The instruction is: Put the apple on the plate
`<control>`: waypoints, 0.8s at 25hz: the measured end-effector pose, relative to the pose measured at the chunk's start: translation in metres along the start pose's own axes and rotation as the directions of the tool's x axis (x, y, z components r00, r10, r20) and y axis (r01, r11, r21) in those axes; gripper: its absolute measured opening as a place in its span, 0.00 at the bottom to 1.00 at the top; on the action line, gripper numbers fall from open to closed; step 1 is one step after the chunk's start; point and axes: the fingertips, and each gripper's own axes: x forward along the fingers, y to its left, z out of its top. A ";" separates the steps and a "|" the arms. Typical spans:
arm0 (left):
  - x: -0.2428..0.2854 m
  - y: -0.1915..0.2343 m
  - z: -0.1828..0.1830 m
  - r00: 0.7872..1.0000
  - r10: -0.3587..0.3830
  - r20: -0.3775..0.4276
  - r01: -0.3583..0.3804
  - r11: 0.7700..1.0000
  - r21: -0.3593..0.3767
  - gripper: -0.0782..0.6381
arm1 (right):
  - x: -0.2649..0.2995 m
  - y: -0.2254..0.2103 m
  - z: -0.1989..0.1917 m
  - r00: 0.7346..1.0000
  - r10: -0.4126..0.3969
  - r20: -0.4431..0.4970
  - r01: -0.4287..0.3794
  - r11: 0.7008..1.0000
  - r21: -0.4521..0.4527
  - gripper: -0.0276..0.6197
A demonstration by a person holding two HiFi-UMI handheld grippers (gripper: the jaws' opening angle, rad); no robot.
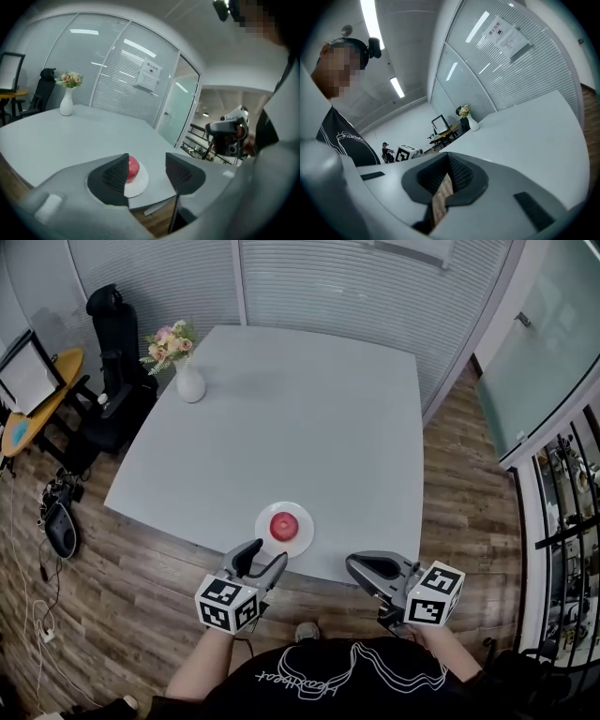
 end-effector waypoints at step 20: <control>-0.054 -0.116 0.070 0.945 -0.307 0.115 0.308 0.951 0.015 0.13 | 0.003 0.042 -0.002 0.994 0.109 -0.008 -0.110 0.991 -0.076 0.05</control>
